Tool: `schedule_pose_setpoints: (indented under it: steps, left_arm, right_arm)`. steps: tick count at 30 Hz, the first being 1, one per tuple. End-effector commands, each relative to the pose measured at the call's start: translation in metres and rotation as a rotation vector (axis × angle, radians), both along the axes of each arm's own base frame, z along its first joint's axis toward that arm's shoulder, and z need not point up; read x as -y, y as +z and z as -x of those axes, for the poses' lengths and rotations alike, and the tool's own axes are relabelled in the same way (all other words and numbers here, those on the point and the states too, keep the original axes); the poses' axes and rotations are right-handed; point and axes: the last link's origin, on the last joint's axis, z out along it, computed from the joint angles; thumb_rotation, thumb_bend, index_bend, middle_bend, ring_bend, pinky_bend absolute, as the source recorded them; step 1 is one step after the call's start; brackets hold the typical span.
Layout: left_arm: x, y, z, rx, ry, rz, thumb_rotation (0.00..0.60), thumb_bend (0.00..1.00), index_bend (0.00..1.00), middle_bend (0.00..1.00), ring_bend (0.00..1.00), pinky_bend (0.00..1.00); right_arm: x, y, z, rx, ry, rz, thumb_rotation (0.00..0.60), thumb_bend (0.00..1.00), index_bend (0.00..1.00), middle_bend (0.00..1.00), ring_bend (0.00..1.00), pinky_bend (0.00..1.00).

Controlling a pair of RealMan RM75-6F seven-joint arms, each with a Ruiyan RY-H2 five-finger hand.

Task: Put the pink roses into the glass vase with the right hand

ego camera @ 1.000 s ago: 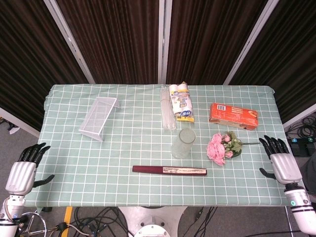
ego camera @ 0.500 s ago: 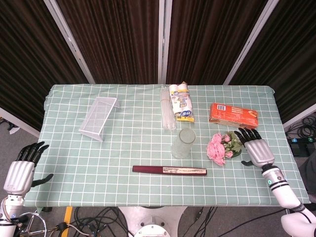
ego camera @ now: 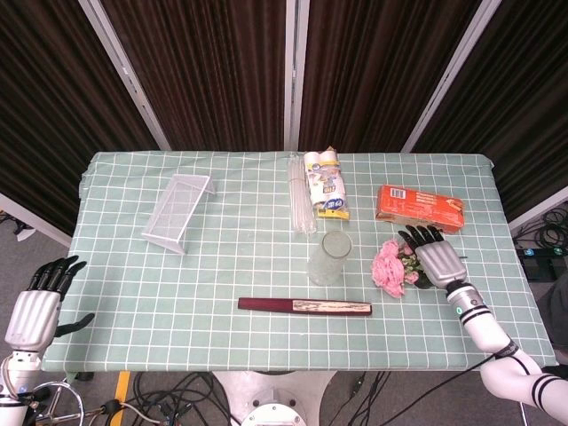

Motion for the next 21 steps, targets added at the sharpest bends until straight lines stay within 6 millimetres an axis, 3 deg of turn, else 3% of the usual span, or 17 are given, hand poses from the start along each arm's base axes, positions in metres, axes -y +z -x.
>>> schedule_pose_setpoints:
  steps: [1, 12, 17, 21]
  left_arm:
    - [0.0, 0.0, 0.001, 0.0, 0.002, -0.001, 0.6, 0.0, 0.16, 0.1, 0.09, 0.13]
    - [0.001, -0.002, 0.006, 0.007, 0.018, 0.008, 0.6, 0.0, 0.16, 0.1, 0.09, 0.13]
    - [0.002, -0.001, 0.007, 0.009, 0.021, 0.005, 0.6, 0.0, 0.16, 0.1, 0.09, 0.13]
    - [0.003, -0.001, 0.009, 0.007, 0.027, 0.01, 0.6, 0.0, 0.17, 0.1, 0.09, 0.13]
  right_arm:
    - [0.004, -0.007, -0.001, 0.004, -0.008, -0.015, 0.6, 0.0, 0.0, 0.0, 0.0, 0.0]
    - [0.005, -0.028, 0.0, 0.028, -0.02, -0.059, 0.6, 0.0, 0.0, 0.0, 0.0, 0.01]
    - [0.01, -0.033, 0.0, 0.027, -0.031, -0.031, 0.6, 0.04, 0.0, 0.01, 0.0, 0.21]
    - [0.011, -0.036, -0.001, 0.027, -0.039, -0.027, 0.6, 0.09, 0.01, 0.07, 0.03, 0.35]
